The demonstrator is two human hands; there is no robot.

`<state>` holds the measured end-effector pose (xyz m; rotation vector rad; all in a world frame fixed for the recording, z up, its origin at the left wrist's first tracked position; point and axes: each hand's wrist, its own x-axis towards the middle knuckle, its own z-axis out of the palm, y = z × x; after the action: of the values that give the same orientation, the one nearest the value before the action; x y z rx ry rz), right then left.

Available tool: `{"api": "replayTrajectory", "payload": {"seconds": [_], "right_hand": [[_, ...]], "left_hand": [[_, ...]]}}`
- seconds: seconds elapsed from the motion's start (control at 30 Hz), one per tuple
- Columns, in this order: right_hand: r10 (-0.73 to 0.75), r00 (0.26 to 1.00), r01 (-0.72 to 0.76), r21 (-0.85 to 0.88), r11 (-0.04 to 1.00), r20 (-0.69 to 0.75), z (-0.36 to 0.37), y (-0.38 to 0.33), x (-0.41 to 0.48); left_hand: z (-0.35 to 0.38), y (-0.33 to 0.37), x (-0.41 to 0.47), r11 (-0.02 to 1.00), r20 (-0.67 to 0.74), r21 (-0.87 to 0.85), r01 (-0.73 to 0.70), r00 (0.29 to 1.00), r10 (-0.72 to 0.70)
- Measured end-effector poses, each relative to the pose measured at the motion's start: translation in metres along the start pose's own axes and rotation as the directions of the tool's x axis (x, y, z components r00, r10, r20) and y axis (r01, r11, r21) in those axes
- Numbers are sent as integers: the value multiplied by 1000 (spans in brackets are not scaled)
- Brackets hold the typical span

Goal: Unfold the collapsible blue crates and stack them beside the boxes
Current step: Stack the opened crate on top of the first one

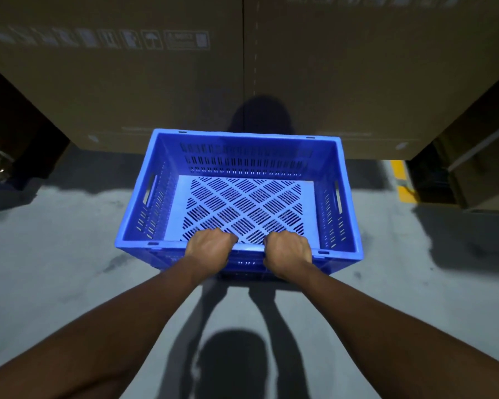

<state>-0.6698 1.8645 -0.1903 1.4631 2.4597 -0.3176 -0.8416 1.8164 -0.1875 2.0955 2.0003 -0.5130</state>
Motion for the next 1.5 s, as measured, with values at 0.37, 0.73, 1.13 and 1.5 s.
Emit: {"api": "replayTrajectory", "payload": {"seconds": [0.37, 0.73, 1.13, 1.5], "right_hand": [[-164, 968, 176, 46, 983, -192, 13, 5, -9], [1, 1000, -2, -38, 999, -14, 2, -6, -20], [-36, 997, 47, 184, 982, -64, -151, -42, -145], [172, 880, 135, 581, 803, -442, -398, -62, -341]], "left_hand": [[18, 5, -3, 997, -227, -65, 50, 972, -64], [16, 15, -17, 985, -145, -52, 167, 974, -172], [-155, -8, -161, 942, -262, -337, 1, 960, -95], [-364, -18, -367, 750, -507, -620, -231, 847, -159]]}}
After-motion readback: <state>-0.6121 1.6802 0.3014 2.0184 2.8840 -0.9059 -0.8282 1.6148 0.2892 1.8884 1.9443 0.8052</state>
